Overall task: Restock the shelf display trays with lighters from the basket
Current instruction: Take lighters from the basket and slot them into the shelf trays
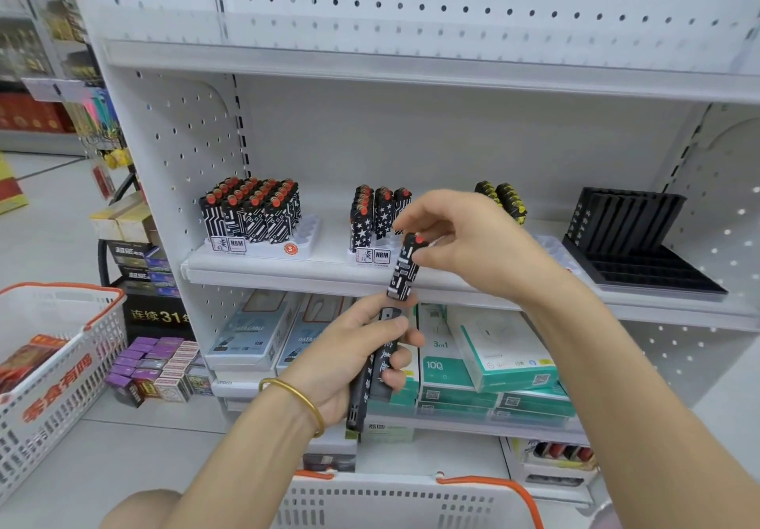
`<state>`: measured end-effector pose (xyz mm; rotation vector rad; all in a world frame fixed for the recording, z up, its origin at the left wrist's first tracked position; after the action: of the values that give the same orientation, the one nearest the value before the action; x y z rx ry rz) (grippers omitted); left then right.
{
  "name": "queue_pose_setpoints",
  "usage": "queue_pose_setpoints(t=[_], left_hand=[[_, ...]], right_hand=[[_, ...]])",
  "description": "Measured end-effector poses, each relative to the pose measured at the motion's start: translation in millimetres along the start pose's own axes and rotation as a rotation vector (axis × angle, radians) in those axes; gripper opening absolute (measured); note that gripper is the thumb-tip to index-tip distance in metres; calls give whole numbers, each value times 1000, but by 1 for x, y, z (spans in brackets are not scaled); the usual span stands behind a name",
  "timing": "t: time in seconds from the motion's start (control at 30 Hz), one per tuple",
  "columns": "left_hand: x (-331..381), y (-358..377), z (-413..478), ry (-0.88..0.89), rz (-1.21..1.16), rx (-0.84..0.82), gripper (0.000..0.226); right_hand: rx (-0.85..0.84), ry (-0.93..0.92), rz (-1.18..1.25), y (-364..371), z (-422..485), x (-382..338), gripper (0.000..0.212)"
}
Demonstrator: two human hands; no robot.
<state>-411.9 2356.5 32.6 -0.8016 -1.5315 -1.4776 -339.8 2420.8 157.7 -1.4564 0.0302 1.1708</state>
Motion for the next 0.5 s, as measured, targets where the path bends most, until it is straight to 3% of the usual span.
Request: queue_pose_setpoints(t=[0.2,0.5], left_hand=[[-5,-9,3,-42,-51,79,24],[-7,-13,4,-79,-96,113,23]], right_hand=[[263,27,18,-34,36,3,36],[251,46,-319,-9,78,12,28]])
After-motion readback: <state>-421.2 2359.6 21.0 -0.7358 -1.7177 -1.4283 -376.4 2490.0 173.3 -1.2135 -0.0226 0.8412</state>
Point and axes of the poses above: each hand's wrist, its own z-axis towards the middle knuckle, its own y-axis out of the palm, x = y × z, the point moved 7 cm from there along z, towards the middle knuckle, and after that the axes turned 12 degrees about y, right-handed, at the moved point
